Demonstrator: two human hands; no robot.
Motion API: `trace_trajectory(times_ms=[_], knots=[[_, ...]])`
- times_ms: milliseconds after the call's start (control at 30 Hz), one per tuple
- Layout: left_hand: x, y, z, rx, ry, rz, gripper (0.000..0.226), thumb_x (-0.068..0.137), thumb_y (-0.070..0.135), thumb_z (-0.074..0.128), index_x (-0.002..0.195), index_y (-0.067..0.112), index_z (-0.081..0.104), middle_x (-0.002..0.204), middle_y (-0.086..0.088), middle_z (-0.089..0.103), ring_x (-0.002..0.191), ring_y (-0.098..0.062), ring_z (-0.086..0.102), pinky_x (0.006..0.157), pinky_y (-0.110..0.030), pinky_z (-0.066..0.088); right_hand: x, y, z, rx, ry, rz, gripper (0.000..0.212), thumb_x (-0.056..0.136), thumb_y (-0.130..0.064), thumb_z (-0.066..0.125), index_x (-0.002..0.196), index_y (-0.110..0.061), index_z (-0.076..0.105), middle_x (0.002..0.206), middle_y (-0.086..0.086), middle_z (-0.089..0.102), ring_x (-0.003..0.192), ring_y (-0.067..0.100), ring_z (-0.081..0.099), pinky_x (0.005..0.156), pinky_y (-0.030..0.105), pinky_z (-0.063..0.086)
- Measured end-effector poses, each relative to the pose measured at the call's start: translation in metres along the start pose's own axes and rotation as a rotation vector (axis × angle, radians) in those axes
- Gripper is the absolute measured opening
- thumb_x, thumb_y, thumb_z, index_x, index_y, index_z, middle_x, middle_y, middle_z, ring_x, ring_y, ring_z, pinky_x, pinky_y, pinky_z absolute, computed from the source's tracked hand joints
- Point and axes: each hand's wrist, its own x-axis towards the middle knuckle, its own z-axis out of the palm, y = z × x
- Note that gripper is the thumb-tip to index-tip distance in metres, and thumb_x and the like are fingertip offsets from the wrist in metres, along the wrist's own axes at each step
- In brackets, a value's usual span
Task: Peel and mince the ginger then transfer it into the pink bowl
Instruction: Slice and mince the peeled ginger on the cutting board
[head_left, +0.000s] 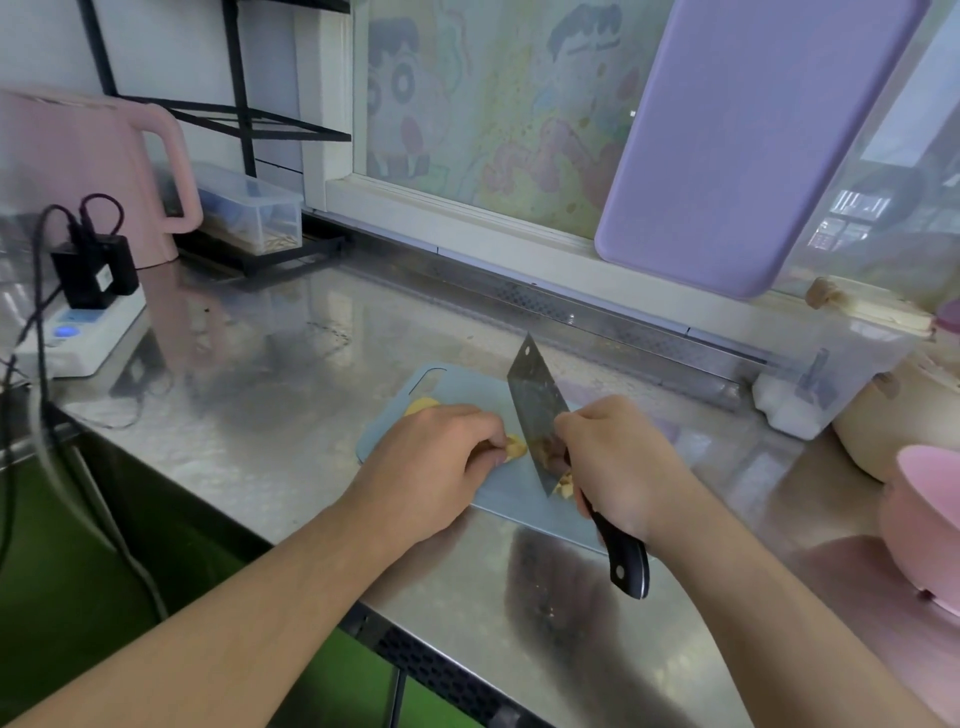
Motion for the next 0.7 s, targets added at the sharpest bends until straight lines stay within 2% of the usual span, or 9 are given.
trace_trajectory(times_ms=[67, 267, 433, 500, 533, 567, 600, 633, 700], knots=[[0.0, 0.0, 0.0, -0.002, -0.004, -0.001, 0.01, 0.1, 0.036, 0.066, 0.098, 0.032, 0.074, 0.097, 0.016, 0.071, 0.087, -0.003, 0.058, 0.076, -0.022, 0.048, 0.002, 0.003, 0.001, 0.006, 0.002, 0.0, 0.036, 0.098, -0.021, 0.044, 0.096, 0.004, 0.069, 0.081, 0.022, 0.066, 0.069, 0.033, 0.061, 0.073, 0.05, 0.061], [0.001, -0.001, 0.001, -0.009, 0.001, -0.002, 0.008, 0.098, 0.032, 0.068, 0.097, 0.029, 0.076, 0.096, 0.015, 0.072, 0.086, -0.004, 0.058, 0.075, -0.022, 0.047, 0.003, 0.002, 0.002, -0.012, -0.013, 0.001, 0.027, 0.1, -0.022, 0.043, 0.085, -0.008, 0.062, 0.073, 0.013, 0.06, 0.067, 0.031, 0.059, 0.072, 0.042, 0.058], [0.001, -0.001, 0.001, -0.015, 0.011, 0.0, 0.008, 0.098, 0.03, 0.069, 0.096, 0.028, 0.076, 0.096, 0.015, 0.073, 0.088, -0.006, 0.061, 0.077, -0.023, 0.048, -0.001, -0.002, 0.004, -0.058, -0.018, -0.018, 0.025, 0.104, -0.017, 0.041, 0.086, -0.009, 0.057, 0.08, 0.014, 0.059, 0.074, 0.032, 0.059, 0.08, 0.047, 0.06], [0.002, -0.001, 0.001, -0.014, 0.015, 0.002, 0.008, 0.097, 0.03, 0.069, 0.095, 0.028, 0.077, 0.095, 0.015, 0.073, 0.087, -0.005, 0.061, 0.075, -0.019, 0.044, -0.005, -0.004, 0.009, -0.052, -0.022, -0.032, 0.027, 0.105, -0.013, 0.041, 0.079, -0.009, 0.048, 0.08, 0.014, 0.054, 0.07, 0.031, 0.054, 0.076, 0.04, 0.059], [0.002, -0.001, 0.0, -0.012, 0.015, 0.002, 0.007, 0.096, 0.03, 0.07, 0.094, 0.028, 0.077, 0.094, 0.014, 0.073, 0.086, -0.005, 0.06, 0.074, -0.018, 0.042, -0.006, -0.007, 0.012, -0.009, -0.002, 0.011, 0.03, 0.104, -0.009, 0.041, 0.074, -0.009, 0.04, 0.075, 0.012, 0.047, 0.065, 0.028, 0.045, 0.066, 0.034, 0.051], [0.002, -0.001, 0.0, -0.012, 0.013, -0.001, 0.007, 0.096, 0.03, 0.07, 0.094, 0.028, 0.076, 0.094, 0.014, 0.073, 0.085, -0.005, 0.06, 0.073, -0.018, 0.041, -0.011, -0.015, 0.013, -0.062, -0.017, 0.062, 0.034, 0.102, -0.004, 0.042, 0.07, -0.013, 0.032, 0.072, 0.009, 0.037, 0.062, 0.025, 0.034, 0.056, 0.031, 0.037], [0.002, 0.0, -0.001, -0.012, 0.011, -0.003, 0.007, 0.096, 0.03, 0.07, 0.094, 0.028, 0.076, 0.093, 0.014, 0.073, 0.085, -0.005, 0.059, 0.073, -0.019, 0.041, -0.018, -0.02, 0.014, -0.148, -0.055, 0.02, 0.038, 0.1, -0.001, 0.043, 0.069, -0.015, 0.027, 0.071, 0.006, 0.03, 0.063, 0.022, 0.029, 0.051, 0.03, 0.024], [0.002, -0.001, -0.001, -0.013, 0.01, -0.005, 0.007, 0.096, 0.03, 0.07, 0.094, 0.028, 0.076, 0.093, 0.014, 0.073, 0.085, -0.005, 0.059, 0.073, -0.02, 0.042, -0.02, -0.025, 0.013, -0.246, -0.077, 0.012, 0.039, 0.1, 0.001, 0.043, 0.069, -0.016, 0.025, 0.071, 0.004, 0.027, 0.068, 0.024, 0.033, 0.05, 0.03, 0.017], [0.001, -0.001, -0.001, -0.014, 0.009, -0.006, 0.007, 0.096, 0.031, 0.069, 0.095, 0.029, 0.076, 0.094, 0.015, 0.073, 0.086, -0.006, 0.06, 0.076, -0.023, 0.046, -0.019, -0.024, 0.011, -0.313, -0.115, -0.035, 0.037, 0.1, 0.0, 0.045, 0.071, -0.017, 0.028, 0.072, 0.003, 0.025, 0.086, 0.028, 0.043, 0.049, 0.029, 0.014]])
